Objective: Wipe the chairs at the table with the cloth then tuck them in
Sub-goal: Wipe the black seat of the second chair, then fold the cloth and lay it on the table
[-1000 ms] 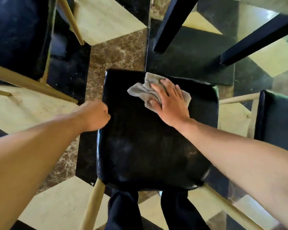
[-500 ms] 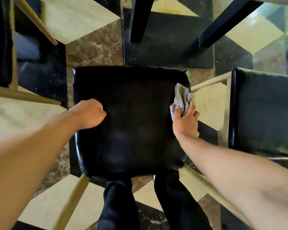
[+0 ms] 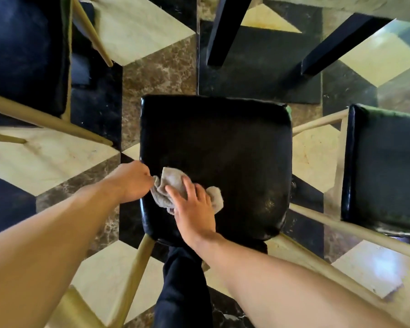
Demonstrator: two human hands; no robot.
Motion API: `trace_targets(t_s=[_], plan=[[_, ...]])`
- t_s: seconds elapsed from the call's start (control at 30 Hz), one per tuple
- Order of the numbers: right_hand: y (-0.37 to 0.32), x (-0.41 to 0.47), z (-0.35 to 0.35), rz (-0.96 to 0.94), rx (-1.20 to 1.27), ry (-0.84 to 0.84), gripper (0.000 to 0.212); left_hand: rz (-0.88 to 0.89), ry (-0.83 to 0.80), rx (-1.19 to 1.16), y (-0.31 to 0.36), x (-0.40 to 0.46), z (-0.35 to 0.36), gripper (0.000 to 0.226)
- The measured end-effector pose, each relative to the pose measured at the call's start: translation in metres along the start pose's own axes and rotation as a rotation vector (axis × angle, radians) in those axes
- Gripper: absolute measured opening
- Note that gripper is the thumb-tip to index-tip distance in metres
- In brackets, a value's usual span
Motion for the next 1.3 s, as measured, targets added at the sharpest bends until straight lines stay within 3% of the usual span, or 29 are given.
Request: trace_targets(t_s=[0.07,0.13,0.27,0.33,0.43,0.57,0.73,0.9,1.0,1.07,1.13,1.2,1.3], plan=[[-0.015,-0.003,0.001,-0.025,-0.014,-0.118,0.059,-0.026,0.032,-0.004,-0.01,-0.009,-0.009,0.022],[-0.019,-0.005,-0.009,0.068,0.114,-0.209,0.059,-0.049,0.058,-0.012,-0.014,-0.021,-0.023,0.024],[-0.008,-0.017,-0.06,0.196,0.558,-0.111,0.063,-0.048,0.087,-0.01,-0.001,-0.051,-0.04,0.028],[0.0,-0.02,-0.099,0.184,0.722,-0.031,0.065,-0.065,0.061,-0.2,0.02,-0.068,-0.041,0.026],[0.013,-0.035,-0.17,0.168,0.935,0.059,0.069,-0.108,-0.043,-0.625,0.075,-0.102,-0.04,0.047],[0.031,-0.063,-0.259,0.007,1.025,0.199,0.08,0.121,-0.124,-1.051,0.161,-0.138,-0.038,0.064],[0.067,-0.097,-0.359,-0.158,1.195,0.177,0.08,0.363,-0.022,-1.291,0.262,-0.186,-0.062,0.045],[0.122,-0.099,-0.41,0.104,1.322,0.198,0.085,0.394,0.133,-1.396,0.324,-0.218,-0.077,0.04],[0.147,-0.099,-0.437,0.181,1.451,0.058,0.059,0.406,0.156,-1.489,0.357,-0.247,-0.08,0.045],[0.153,-0.113,-0.461,0.102,1.478,-0.074,0.034,0.397,0.169,-1.505,0.373,-0.269,-0.082,0.045],[0.152,-0.125,-0.477,0.001,1.481,-0.145,0.041,0.411,0.204,-1.511,0.377,-0.278,-0.08,0.044],[0.151,-0.133,-0.496,-0.043,1.447,-0.102,0.046,0.437,0.231,-1.495,0.377,-0.281,-0.082,0.05],[0.147,-0.144,-0.518,-0.099,1.292,0.16,0.013,0.447,0.239,-1.416,0.369,-0.283,-0.084,0.041]])
Point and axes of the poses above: each hand's wrist, its own x-axis towards the middle knuckle, its own z-axis out of the palm, y = z × x, the point moved 4 cm from there along x, towards the middle knuckle, and after that the axes turned 5 degrees about z, right-handed, at the moved point
